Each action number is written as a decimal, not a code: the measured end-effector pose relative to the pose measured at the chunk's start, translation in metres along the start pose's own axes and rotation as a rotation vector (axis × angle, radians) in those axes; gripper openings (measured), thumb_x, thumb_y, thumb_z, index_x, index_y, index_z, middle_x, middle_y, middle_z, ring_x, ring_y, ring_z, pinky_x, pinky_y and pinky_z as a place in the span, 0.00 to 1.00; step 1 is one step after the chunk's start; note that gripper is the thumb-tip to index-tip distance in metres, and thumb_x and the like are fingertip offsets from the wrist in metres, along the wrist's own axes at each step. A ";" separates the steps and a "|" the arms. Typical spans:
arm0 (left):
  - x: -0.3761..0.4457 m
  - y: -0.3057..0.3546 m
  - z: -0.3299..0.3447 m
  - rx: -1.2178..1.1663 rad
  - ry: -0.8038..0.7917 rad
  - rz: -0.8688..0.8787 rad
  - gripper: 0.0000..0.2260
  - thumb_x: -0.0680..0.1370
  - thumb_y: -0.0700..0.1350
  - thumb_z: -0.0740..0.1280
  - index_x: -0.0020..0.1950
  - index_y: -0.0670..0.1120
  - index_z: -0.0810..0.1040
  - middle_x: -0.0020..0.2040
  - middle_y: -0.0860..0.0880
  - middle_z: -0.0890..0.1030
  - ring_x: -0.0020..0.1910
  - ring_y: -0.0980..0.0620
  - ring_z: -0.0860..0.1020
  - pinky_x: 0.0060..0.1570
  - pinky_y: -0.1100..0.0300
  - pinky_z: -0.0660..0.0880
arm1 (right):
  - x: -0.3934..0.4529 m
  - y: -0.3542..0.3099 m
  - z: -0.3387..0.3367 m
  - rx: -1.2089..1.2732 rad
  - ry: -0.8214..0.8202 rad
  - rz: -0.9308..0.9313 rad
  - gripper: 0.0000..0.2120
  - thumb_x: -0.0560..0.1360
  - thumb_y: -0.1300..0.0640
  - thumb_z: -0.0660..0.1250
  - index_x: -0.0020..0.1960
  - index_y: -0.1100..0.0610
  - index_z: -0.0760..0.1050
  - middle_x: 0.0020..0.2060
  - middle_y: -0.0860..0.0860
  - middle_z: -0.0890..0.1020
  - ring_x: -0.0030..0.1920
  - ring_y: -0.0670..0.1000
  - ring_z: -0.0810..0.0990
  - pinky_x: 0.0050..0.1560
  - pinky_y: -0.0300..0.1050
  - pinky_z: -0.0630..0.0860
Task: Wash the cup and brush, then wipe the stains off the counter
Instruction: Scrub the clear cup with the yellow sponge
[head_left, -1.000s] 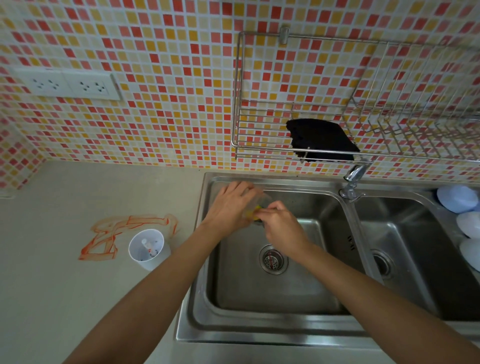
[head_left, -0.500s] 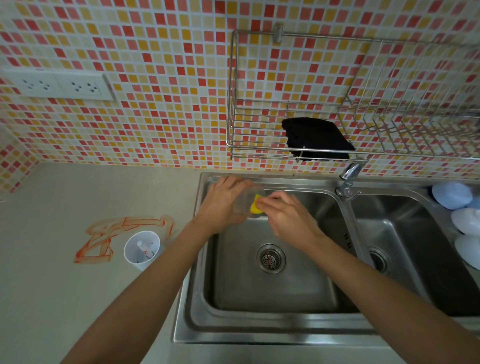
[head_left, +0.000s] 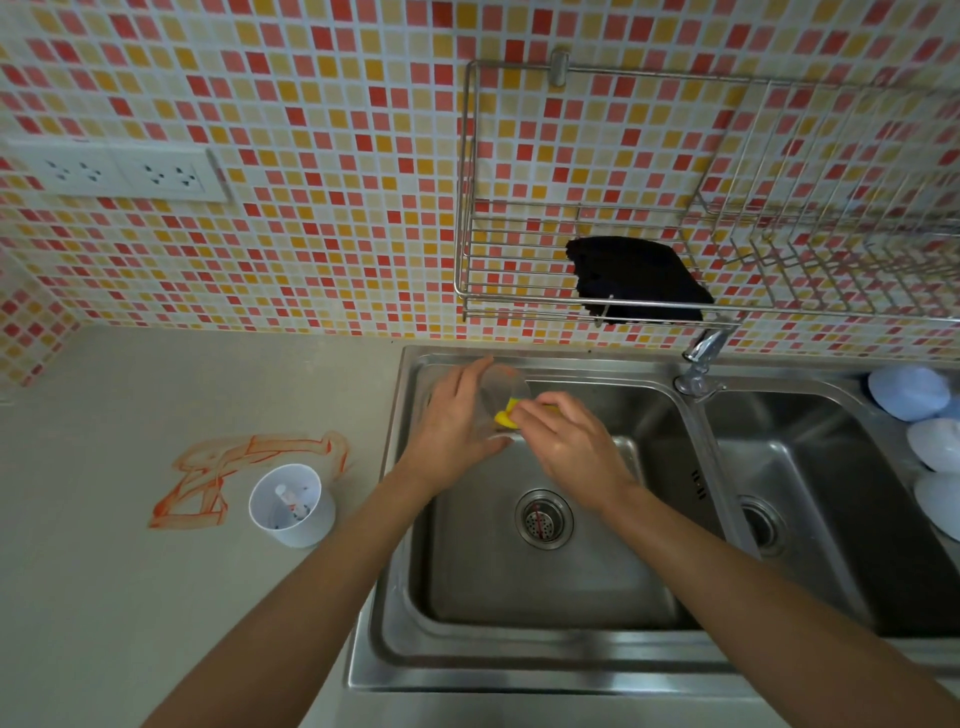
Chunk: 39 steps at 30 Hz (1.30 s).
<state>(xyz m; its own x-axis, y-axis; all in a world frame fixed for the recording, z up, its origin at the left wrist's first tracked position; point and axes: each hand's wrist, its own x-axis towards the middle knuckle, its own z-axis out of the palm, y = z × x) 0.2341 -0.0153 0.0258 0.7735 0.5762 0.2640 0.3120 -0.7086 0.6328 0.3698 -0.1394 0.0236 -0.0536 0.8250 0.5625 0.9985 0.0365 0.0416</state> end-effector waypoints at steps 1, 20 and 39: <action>-0.001 0.000 0.003 -0.003 0.043 -0.018 0.40 0.65 0.48 0.79 0.72 0.43 0.64 0.68 0.45 0.69 0.66 0.49 0.68 0.64 0.60 0.67 | 0.001 -0.003 0.001 0.021 0.003 0.012 0.07 0.78 0.61 0.65 0.51 0.59 0.81 0.49 0.50 0.83 0.49 0.53 0.77 0.49 0.48 0.77; 0.014 -0.004 -0.029 0.115 -0.194 0.166 0.39 0.63 0.50 0.79 0.71 0.48 0.68 0.66 0.49 0.72 0.65 0.51 0.68 0.64 0.62 0.60 | 0.002 0.007 -0.011 0.233 -0.095 0.056 0.17 0.68 0.72 0.67 0.55 0.61 0.82 0.53 0.51 0.84 0.50 0.55 0.77 0.50 0.49 0.79; 0.012 -0.003 -0.029 0.006 -0.326 0.074 0.40 0.64 0.49 0.79 0.72 0.46 0.66 0.67 0.49 0.73 0.66 0.51 0.70 0.67 0.59 0.65 | -0.009 0.018 -0.006 0.071 -0.139 -0.172 0.08 0.75 0.64 0.66 0.53 0.60 0.80 0.52 0.52 0.83 0.48 0.55 0.78 0.43 0.49 0.80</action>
<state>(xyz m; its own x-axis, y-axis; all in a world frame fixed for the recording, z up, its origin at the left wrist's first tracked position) 0.2268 0.0058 0.0477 0.9299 0.3627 0.0615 0.2506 -0.7469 0.6159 0.3878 -0.1495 0.0242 -0.2258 0.8726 0.4331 0.9735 0.2189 0.0664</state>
